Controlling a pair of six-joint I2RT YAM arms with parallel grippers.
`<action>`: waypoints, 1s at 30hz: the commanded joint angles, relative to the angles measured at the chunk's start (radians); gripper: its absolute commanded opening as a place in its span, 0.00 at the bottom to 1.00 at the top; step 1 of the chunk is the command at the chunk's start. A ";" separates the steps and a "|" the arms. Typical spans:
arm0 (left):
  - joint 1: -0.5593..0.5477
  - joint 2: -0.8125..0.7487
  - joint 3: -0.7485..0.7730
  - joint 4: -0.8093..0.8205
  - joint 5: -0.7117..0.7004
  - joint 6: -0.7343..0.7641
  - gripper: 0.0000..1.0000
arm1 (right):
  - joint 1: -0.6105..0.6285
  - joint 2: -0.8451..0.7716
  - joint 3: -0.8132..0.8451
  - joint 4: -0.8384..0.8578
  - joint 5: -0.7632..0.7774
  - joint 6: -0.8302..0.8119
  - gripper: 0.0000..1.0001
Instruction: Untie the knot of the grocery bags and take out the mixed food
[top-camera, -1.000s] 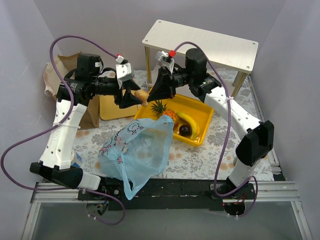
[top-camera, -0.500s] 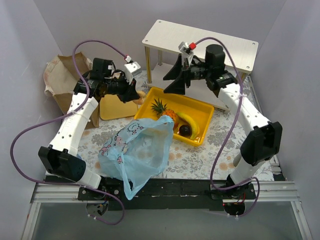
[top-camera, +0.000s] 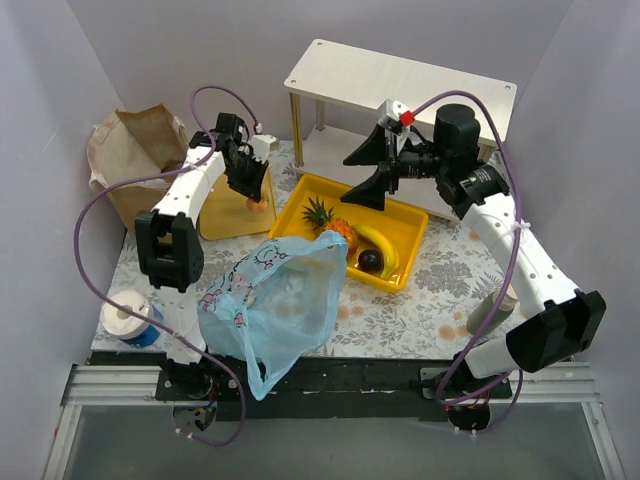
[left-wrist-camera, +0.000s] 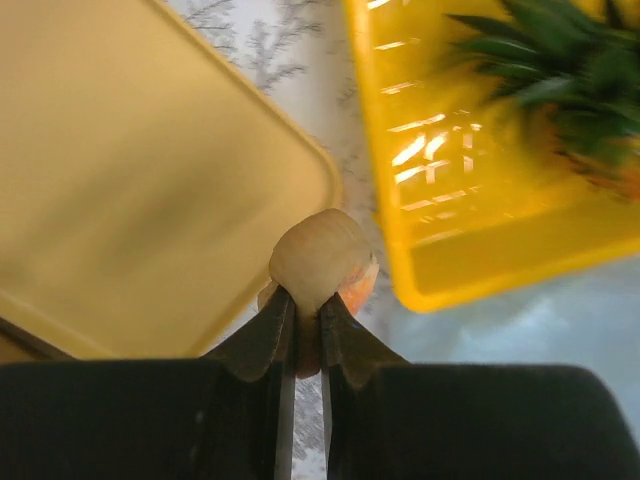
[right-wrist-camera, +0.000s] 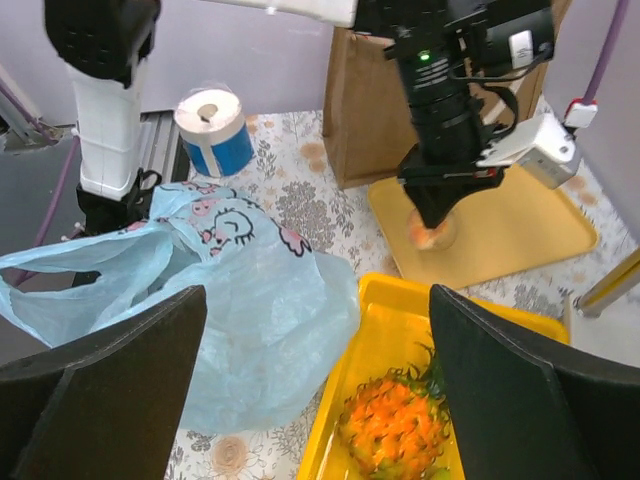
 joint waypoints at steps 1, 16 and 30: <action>0.064 0.136 0.155 -0.117 -0.069 0.049 0.00 | -0.004 -0.030 -0.058 0.002 0.072 0.003 0.99; 0.075 0.307 0.149 0.031 -0.097 0.106 0.14 | -0.002 -0.073 -0.181 0.008 0.150 -0.031 0.98; 0.064 0.057 0.256 0.116 -0.097 0.043 0.98 | -0.002 -0.088 -0.194 0.039 0.227 -0.074 0.99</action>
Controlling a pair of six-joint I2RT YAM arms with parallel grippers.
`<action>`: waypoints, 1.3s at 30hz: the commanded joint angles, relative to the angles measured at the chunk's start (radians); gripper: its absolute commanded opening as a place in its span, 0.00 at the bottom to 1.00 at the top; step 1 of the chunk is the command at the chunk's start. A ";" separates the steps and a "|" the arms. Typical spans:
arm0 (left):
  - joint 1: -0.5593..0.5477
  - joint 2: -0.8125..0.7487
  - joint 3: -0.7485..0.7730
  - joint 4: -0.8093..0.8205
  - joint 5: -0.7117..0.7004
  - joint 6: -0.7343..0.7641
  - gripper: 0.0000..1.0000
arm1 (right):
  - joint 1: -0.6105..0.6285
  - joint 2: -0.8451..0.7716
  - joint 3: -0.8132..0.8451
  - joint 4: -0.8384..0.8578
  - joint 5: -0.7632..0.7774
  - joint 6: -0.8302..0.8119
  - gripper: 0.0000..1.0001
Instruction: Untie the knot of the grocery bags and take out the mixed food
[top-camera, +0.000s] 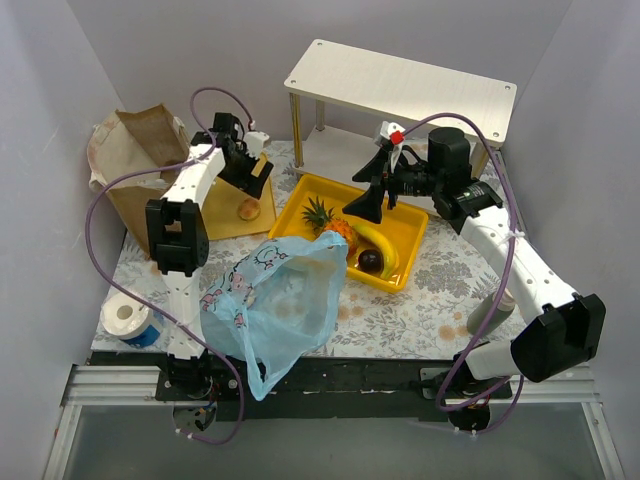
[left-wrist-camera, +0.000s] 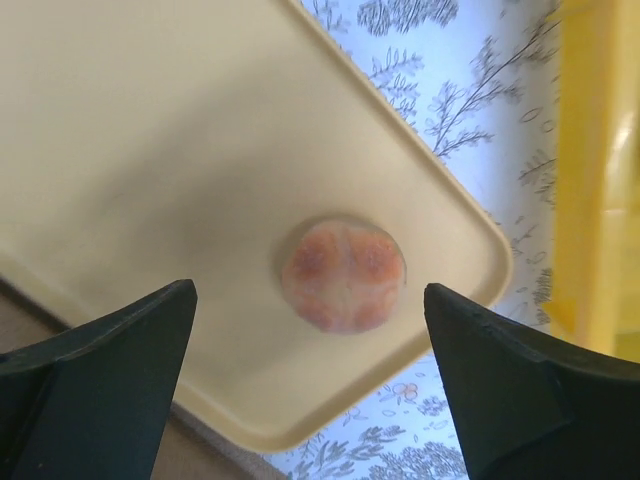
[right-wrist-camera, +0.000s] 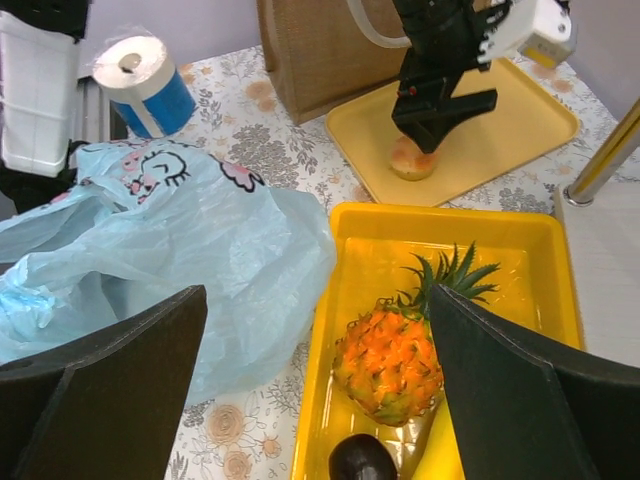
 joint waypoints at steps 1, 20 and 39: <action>-0.004 -0.269 0.060 0.027 0.029 -0.068 0.98 | -0.002 -0.040 0.019 0.045 0.024 -0.044 0.99; -0.100 -1.067 -0.806 -0.320 0.322 0.411 0.98 | -0.002 -0.124 -0.134 0.173 -0.177 0.113 0.99; 0.180 -1.167 -0.914 -0.062 -0.196 0.687 0.18 | -0.002 -0.155 -0.215 0.208 -0.198 0.131 0.98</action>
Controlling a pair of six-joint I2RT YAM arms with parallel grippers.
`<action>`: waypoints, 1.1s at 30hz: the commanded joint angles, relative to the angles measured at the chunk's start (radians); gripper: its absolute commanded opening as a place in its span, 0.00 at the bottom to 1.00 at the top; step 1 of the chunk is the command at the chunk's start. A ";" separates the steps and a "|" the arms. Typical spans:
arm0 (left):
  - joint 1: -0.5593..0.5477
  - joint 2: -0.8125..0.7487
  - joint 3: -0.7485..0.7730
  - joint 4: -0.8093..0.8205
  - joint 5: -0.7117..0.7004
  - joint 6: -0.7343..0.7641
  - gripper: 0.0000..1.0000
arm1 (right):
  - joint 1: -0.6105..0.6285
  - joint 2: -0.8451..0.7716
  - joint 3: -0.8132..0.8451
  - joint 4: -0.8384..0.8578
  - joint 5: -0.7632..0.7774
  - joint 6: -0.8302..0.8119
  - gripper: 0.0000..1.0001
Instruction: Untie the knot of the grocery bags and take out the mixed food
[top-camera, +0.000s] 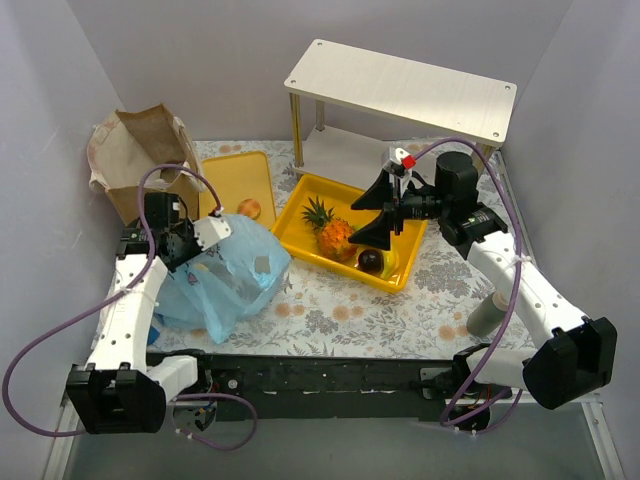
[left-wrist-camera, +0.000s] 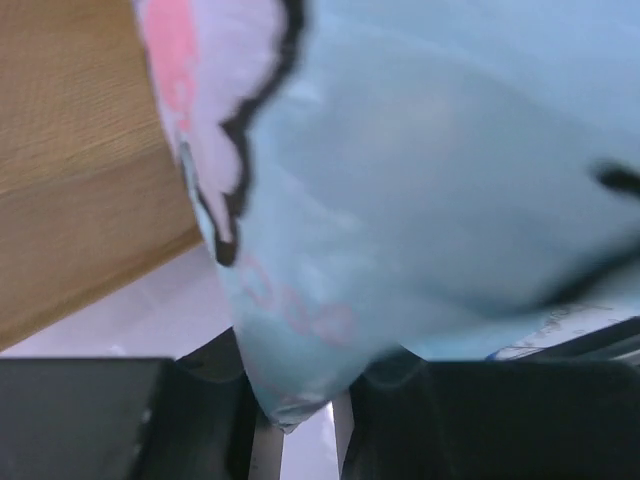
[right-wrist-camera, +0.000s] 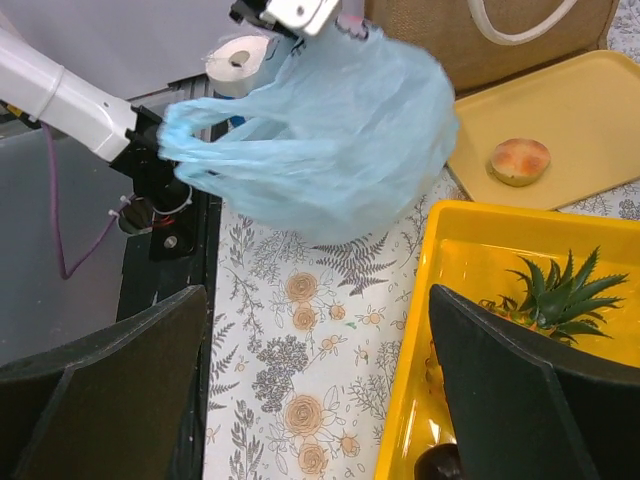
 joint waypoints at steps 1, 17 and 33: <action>0.056 0.005 0.114 -0.013 0.092 0.070 0.18 | -0.003 -0.008 0.011 0.073 -0.033 0.017 0.98; 0.055 0.135 0.306 -0.318 0.784 -0.205 0.14 | 0.358 0.033 0.210 -0.255 0.116 -0.590 0.63; 0.055 -0.018 0.139 -0.335 0.722 -0.213 0.30 | 0.444 0.376 0.074 0.162 0.282 -0.437 0.20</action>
